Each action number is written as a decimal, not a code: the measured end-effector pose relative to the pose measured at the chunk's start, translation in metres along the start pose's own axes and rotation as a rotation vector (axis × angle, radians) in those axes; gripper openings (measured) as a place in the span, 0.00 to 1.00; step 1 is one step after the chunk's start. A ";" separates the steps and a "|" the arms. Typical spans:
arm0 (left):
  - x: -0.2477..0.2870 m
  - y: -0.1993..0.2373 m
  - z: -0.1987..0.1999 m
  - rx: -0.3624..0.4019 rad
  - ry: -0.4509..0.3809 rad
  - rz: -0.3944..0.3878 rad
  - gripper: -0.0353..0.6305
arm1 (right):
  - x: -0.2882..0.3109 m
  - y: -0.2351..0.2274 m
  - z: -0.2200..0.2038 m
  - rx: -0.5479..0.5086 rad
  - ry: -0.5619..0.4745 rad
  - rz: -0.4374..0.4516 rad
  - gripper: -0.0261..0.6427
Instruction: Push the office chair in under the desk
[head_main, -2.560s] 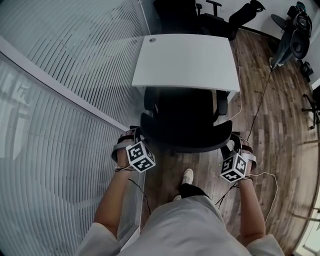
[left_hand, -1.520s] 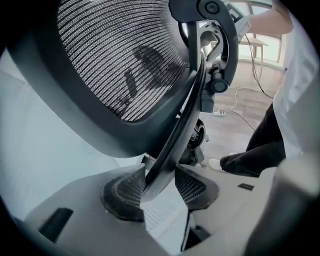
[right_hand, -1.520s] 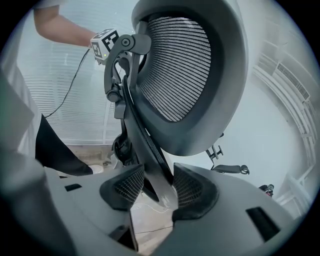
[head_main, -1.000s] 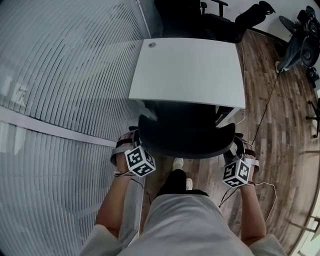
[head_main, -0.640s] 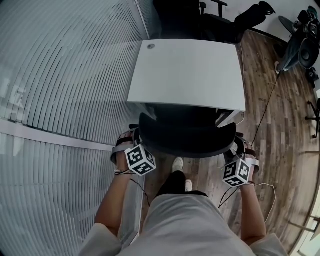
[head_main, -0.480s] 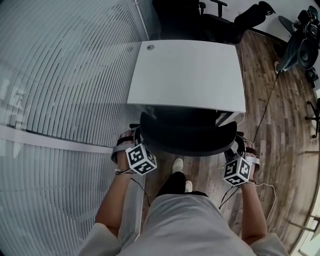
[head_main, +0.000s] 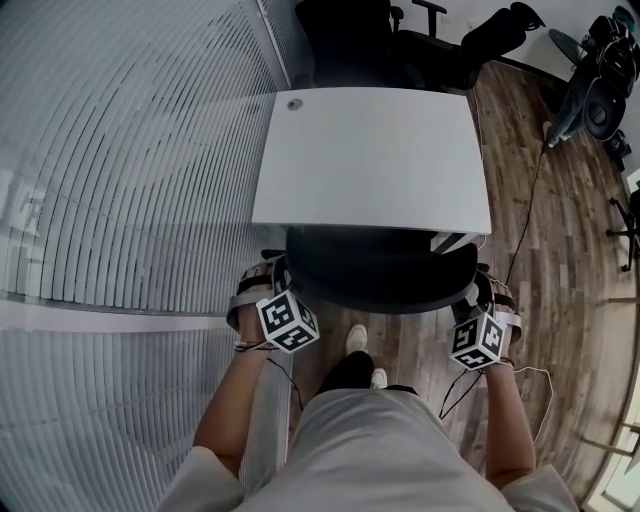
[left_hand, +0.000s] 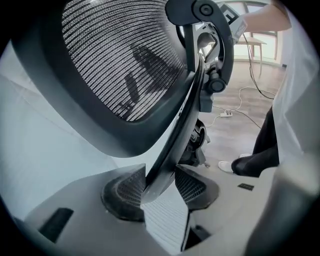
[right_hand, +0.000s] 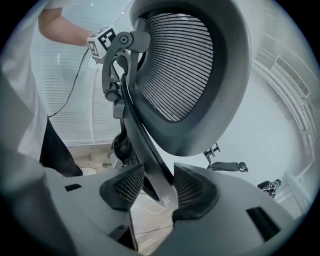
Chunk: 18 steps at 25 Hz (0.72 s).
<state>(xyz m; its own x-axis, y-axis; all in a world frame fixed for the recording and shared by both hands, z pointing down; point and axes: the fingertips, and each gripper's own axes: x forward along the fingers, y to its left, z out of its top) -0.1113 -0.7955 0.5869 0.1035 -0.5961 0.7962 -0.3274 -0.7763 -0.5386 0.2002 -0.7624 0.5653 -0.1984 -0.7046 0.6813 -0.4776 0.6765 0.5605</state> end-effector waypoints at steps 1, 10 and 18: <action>0.001 0.002 0.001 0.001 -0.004 0.000 0.33 | 0.001 -0.001 0.000 0.002 0.002 -0.002 0.33; 0.019 0.022 0.012 0.017 -0.035 0.003 0.33 | 0.023 -0.022 0.001 0.015 0.040 -0.015 0.33; 0.027 0.033 0.020 0.027 -0.050 0.006 0.33 | 0.032 -0.035 0.001 0.025 0.052 -0.026 0.33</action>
<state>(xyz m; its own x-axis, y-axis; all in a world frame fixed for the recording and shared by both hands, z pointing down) -0.1005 -0.8415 0.5853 0.1490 -0.6098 0.7784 -0.3032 -0.7775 -0.5510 0.2101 -0.8089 0.5670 -0.1413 -0.7090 0.6909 -0.5031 0.6525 0.5667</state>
